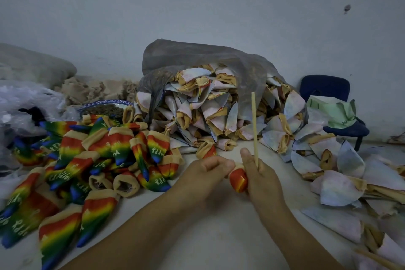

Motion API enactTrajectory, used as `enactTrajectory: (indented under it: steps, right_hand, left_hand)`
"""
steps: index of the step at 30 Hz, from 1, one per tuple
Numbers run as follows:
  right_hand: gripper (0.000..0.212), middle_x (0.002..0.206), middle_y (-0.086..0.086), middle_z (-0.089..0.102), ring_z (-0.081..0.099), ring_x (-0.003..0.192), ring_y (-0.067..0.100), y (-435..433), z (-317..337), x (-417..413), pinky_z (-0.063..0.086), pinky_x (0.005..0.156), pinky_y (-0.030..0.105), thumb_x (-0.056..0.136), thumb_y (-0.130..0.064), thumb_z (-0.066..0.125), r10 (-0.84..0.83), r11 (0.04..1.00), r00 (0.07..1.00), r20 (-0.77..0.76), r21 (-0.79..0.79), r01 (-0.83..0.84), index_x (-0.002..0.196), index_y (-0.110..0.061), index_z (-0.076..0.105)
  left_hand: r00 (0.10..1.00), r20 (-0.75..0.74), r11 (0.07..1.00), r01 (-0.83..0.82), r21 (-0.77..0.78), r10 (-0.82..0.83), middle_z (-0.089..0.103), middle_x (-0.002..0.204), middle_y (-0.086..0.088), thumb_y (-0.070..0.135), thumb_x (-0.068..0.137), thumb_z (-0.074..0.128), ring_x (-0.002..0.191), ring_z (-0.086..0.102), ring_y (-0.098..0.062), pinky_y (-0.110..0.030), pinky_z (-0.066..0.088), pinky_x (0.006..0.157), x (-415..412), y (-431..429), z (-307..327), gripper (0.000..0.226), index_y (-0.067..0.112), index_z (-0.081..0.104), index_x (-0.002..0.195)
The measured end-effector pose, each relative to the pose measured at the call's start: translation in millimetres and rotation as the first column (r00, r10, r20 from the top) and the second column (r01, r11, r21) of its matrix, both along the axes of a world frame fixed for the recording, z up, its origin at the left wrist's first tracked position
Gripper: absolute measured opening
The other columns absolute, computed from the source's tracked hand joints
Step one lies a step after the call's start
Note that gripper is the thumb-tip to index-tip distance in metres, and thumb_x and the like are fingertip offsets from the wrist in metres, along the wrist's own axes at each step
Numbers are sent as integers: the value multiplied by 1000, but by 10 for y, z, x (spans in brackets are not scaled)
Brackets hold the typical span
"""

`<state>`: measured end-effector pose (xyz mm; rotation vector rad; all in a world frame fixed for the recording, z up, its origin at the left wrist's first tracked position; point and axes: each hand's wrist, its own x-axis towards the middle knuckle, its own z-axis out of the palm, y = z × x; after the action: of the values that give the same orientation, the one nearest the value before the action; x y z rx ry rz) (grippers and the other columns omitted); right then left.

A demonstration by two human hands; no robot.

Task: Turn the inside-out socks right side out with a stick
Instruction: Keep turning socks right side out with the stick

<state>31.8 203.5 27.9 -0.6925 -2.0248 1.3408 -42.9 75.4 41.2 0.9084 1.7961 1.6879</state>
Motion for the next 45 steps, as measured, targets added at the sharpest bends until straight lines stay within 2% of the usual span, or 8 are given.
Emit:
enactTrajectory:
  steps: [3,6,10,17,26,30,40,45]
  right_hand:
    - [53,38,-10,37,40,39,0,111,-29,68,32,45,17,90,-60,38,-89,993,996,-19,79,91,52,-23,37]
    - [50,48,-7,38,41,39,-2,141,-50,94,33,38,8,94,-51,42,-101,986,994,-47,128,107,54,-21,39]
    - [49,54,-2,36,37,45,6,157,-74,102,33,39,10,96,-48,41,-81,978,997,6,196,78,57,-17,37]
    - [49,55,2,43,46,55,15,141,-66,116,34,53,30,96,-49,38,-92,957,994,67,283,69,63,-14,44]
    - [37,73,6,50,54,68,22,110,-69,84,45,64,38,99,-41,34,-72,948,997,9,311,66,74,-17,45]
    - [24,83,-8,44,49,72,9,73,-97,60,35,59,14,100,-36,34,-17,905,998,62,425,-11,79,-33,45]
    - [30,100,-10,47,37,91,12,113,-158,53,25,71,24,101,-31,35,-91,819,984,155,573,-14,115,-25,60]
    - [25,103,-5,48,33,88,12,103,-152,38,22,68,25,99,-31,39,-130,810,985,114,585,39,105,-25,62]
  left_hand:
    - [562,-822,901,-397,-177,86,64,114,12,37,101,48,107,48,-6,-27,38,91,-254,-107,-15,25,28,68,113]
    - [333,-943,682,-685,-257,-20,48,137,6,41,102,39,121,38,-15,-26,32,98,-466,-220,-17,40,28,48,139]
    - [410,-890,575,-687,-445,-200,42,145,-2,30,102,40,126,39,-21,-32,37,103,-418,-167,-105,41,22,46,141]
    - [575,-799,944,-131,-303,-177,39,150,13,36,102,37,136,28,-2,-21,25,107,-151,1,-295,40,37,47,141]
    - [606,-687,873,-479,87,401,47,118,10,0,98,44,108,44,-2,3,28,83,-518,-180,-260,35,17,66,120]
    - [530,-458,683,-672,286,713,48,115,2,-2,98,39,99,44,4,0,33,82,-658,-286,-174,32,16,64,106]
    - [521,-331,575,-813,87,787,49,127,-1,22,104,38,118,49,-21,-27,37,91,-997,-519,-232,29,18,57,126]
    - [656,-638,702,-669,-245,403,43,142,-3,35,95,59,127,44,-24,-39,47,100,-892,-426,-264,56,28,38,146]
